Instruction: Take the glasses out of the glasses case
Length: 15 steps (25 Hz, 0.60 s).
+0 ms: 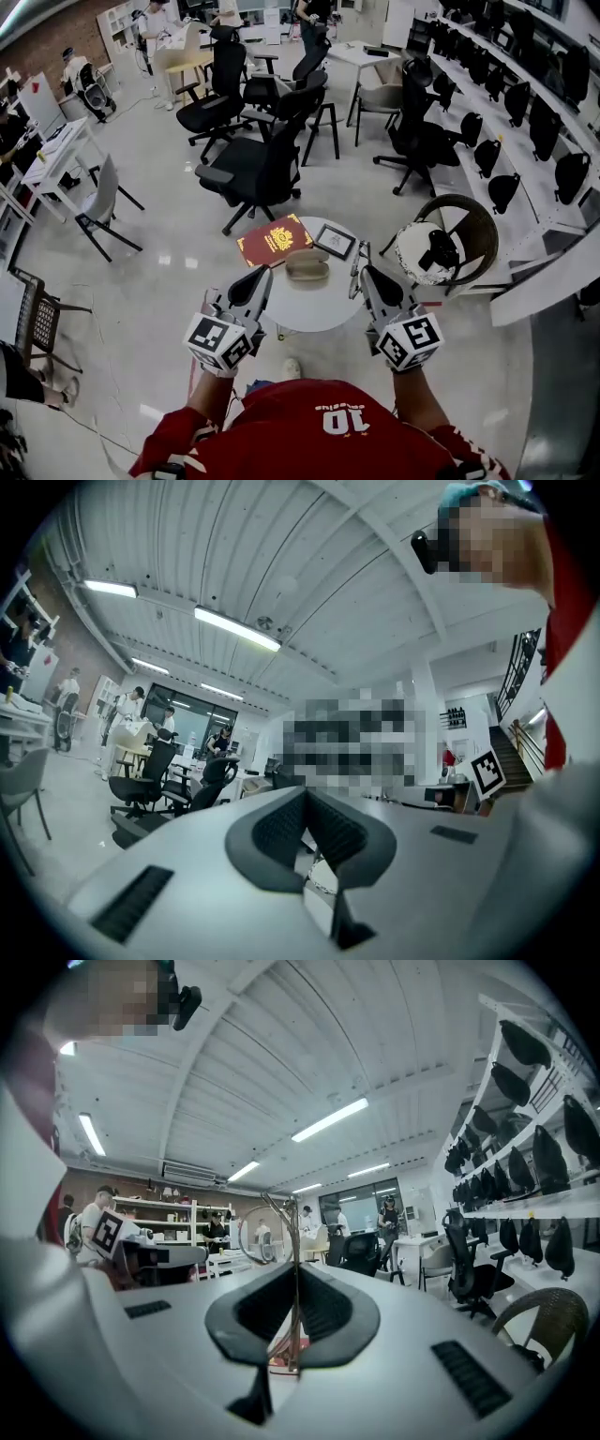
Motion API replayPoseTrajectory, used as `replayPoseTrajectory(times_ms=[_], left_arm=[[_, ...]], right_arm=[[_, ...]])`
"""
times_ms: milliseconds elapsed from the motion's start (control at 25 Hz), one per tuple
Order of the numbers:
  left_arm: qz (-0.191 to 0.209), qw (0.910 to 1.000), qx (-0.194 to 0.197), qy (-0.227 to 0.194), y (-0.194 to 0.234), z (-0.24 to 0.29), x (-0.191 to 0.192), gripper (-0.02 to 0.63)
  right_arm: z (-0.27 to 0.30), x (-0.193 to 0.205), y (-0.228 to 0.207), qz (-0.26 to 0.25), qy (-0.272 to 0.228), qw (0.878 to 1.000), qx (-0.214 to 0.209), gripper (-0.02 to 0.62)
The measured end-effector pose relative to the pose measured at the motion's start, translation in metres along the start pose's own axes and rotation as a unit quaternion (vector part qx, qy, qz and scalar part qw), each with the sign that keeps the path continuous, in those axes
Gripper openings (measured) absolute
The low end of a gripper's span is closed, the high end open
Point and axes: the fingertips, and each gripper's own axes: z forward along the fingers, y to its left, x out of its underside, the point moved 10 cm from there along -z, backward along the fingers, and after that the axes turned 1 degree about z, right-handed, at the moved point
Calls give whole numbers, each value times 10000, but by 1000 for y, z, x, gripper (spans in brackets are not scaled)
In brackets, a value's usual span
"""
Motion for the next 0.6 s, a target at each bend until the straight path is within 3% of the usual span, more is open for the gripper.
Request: replayPoseTrajectory(times_ms=[240, 600], left_arm=[[-103, 9999, 40, -61, -37, -4, -4, 8], [196, 9996, -204, 2, -58, -16, -6, 8]], right_arm=[[-32, -1, -5, 147, -167, 9998, 2, 28], [-51, -1, -10, 325, -364, 9988, 29, 26]])
